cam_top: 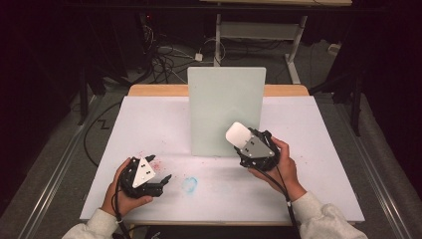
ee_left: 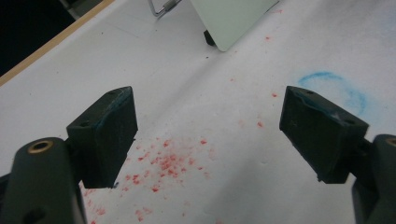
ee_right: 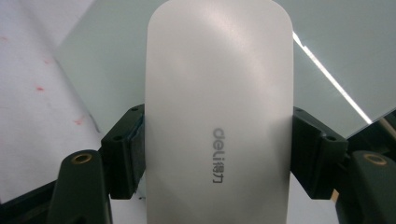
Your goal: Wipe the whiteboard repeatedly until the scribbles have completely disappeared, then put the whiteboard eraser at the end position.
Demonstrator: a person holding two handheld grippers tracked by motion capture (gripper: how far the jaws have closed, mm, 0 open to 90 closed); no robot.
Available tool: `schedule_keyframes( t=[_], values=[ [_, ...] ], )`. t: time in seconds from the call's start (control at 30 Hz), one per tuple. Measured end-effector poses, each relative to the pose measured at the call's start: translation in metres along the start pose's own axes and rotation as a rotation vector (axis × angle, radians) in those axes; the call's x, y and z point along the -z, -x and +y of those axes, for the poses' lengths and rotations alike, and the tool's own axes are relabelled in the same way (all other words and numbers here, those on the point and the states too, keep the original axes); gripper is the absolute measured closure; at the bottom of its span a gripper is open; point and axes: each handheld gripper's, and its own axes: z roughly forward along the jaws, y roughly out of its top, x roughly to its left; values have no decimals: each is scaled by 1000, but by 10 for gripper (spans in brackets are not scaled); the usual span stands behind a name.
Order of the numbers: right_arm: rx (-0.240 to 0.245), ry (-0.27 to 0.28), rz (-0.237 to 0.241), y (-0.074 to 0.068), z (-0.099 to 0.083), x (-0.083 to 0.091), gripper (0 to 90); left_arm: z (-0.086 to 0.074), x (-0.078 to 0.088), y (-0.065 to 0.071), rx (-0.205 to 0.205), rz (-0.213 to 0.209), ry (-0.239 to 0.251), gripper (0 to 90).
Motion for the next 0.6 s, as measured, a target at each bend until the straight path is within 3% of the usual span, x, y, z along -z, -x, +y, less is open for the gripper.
schedule_keyframes(
  t=[0.2, 0.4, 0.6],
  values=[
    [-24, 23, 164, -2, 0, 13, 309, 0, 2, 1, -3, 4, 2, 183],
    [-4, -6, 283, -13, -1, 16, 309, 0, 1, 1, -1, 6, -1, 183],
    [52, -41, 394, -24, -2, 19, 308, 2, 1, 3, -11, 11, -2, 184]
  ],
)
